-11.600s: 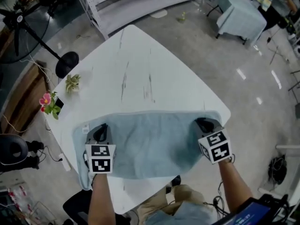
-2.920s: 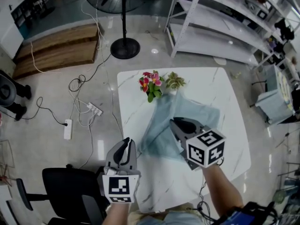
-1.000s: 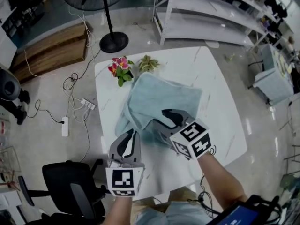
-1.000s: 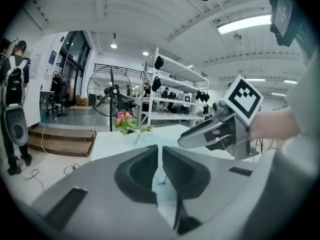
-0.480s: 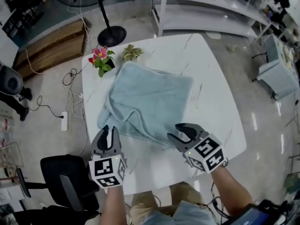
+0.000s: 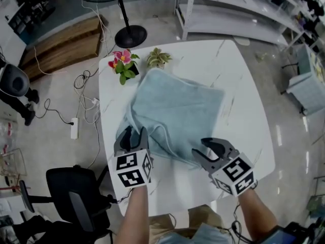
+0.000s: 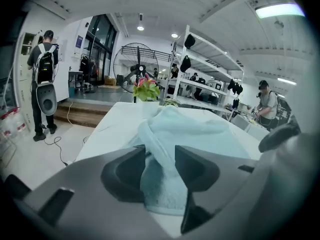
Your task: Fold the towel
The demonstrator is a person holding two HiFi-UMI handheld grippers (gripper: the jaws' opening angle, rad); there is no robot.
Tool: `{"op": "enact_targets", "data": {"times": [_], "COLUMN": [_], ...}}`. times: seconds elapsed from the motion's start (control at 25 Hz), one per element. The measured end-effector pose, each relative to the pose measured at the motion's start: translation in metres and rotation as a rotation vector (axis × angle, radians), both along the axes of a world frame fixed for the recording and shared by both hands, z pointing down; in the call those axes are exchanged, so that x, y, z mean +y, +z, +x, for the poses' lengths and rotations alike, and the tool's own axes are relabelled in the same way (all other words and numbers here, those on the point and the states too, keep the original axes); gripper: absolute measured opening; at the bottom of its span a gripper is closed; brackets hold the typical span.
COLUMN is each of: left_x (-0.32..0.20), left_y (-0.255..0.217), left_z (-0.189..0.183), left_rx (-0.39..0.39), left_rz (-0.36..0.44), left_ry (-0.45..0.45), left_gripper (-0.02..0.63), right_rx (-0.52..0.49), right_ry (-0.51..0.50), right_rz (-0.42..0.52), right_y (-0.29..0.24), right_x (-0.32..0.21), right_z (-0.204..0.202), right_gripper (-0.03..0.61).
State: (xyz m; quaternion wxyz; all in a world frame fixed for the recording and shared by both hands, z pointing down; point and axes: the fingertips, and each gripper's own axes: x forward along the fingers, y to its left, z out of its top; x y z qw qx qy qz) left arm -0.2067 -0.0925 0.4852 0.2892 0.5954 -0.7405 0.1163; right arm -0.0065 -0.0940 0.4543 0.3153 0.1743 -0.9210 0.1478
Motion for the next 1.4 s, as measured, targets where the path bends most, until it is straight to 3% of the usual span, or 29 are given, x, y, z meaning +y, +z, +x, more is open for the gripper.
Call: {"op": "enact_targets", "data": {"times": [0.08,0.16,0.48,0.76,0.92,1.12,1.4], "left_x": [-0.003,-0.002,0.023,0.038,0.032,0.038,0.038], "left_y": [0.005,0.007,-0.008,0.027,0.029,0.030,0.032], "left_z": [-0.006,-0.014,-0.055,-0.070,-0.069,-0.067,-0.064], "left_rx": [-0.010,-0.037,-0.053,-0.105,-0.152,-0.133,-0.166], "left_rz": [-0.038,-0.073,-0.130,-0.247,-0.242,-0.246,-0.270], "left_ry": [-0.011,-0.018,0.039,0.113,0.137,0.137,0.138], "left_gripper": [0.156,0.019,0.018,0.021,0.023,0.049,0.025], "right_rx": [0.001,0.002,0.012,0.046,0.100,0.059,0.148], "right_ry": [0.004,0.007,-0.011,-0.032,-0.042,-0.028,-0.075], "right_rz": [-0.001,-0.003,-0.021,-0.020,-0.053,-0.054,-0.082], "right_y": [0.001,0.003,0.004,0.021,0.044,0.035,0.063], "right_x": [-0.002,-0.003,-0.001,0.014,0.023,0.024,0.038], "right_z": [0.000,-0.001,-0.004,-0.010,-0.009,-0.017,-0.011], "right_gripper": [0.166,0.166,0.166,0.144,0.134,0.129,0.116]}}
